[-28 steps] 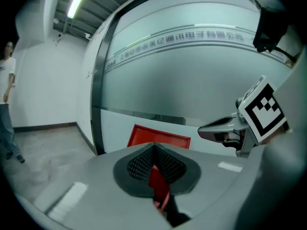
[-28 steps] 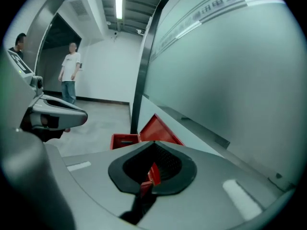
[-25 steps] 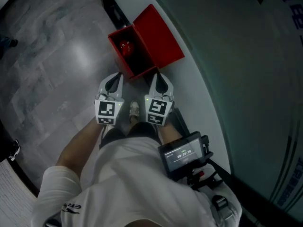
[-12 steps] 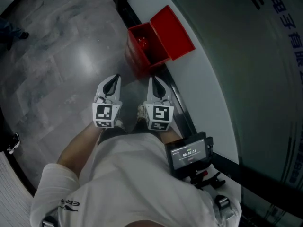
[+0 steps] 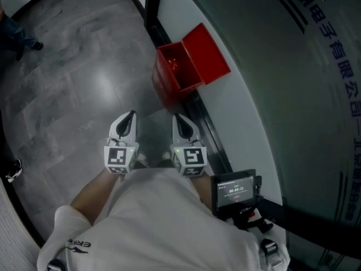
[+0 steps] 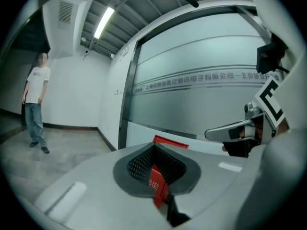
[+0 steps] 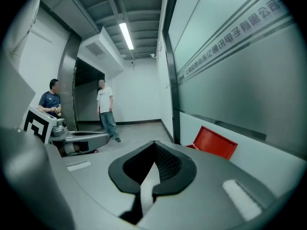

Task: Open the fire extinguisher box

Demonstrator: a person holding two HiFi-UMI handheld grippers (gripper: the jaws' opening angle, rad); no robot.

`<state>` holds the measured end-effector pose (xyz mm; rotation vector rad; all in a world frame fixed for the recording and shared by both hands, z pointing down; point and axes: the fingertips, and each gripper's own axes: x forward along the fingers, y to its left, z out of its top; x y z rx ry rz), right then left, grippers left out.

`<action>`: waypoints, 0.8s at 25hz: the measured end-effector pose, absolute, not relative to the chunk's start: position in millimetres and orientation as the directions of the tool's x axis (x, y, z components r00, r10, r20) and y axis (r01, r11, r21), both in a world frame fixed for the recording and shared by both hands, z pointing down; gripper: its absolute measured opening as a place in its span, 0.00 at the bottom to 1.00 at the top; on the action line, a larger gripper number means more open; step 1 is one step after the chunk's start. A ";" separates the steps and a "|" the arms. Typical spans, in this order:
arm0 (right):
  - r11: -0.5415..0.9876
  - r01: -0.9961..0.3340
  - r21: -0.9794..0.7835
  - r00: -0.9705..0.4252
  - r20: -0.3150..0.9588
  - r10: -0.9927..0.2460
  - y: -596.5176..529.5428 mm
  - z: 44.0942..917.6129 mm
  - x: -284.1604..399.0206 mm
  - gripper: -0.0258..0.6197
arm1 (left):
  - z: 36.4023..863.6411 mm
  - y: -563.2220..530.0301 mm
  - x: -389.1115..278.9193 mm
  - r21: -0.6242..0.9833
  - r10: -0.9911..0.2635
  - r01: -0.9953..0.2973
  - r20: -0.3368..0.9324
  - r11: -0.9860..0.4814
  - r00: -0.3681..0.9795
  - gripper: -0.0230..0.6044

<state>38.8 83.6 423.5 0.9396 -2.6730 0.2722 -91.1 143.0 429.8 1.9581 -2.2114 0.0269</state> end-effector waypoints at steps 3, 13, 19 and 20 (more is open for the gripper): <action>0.785 -0.613 -0.091 -0.764 0.325 -0.558 93.2 418.4 42.8 0.06 | 422.3 150.9 -89.6 0.104 -0.981 -0.983 0.140 0.149 -0.134 0.04; 0.803 -0.586 -0.105 -0.787 0.307 -0.535 102.1 415.0 45.0 0.06 | 416.0 156.6 -83.0 0.091 -0.982 -0.984 0.130 0.151 -0.139 0.04; 0.807 -0.582 -0.104 -0.791 0.304 -0.531 102.4 413.7 47.9 0.06 | 416.0 155.7 -78.2 0.093 -0.982 -0.985 0.134 0.144 -0.131 0.04; 0.806 -0.582 -0.104 -0.790 0.305 -0.531 102.3 413.7 49.3 0.06 | 416.4 156.0 -77.5 0.092 -0.982 -0.985 0.136 0.145 -0.132 0.04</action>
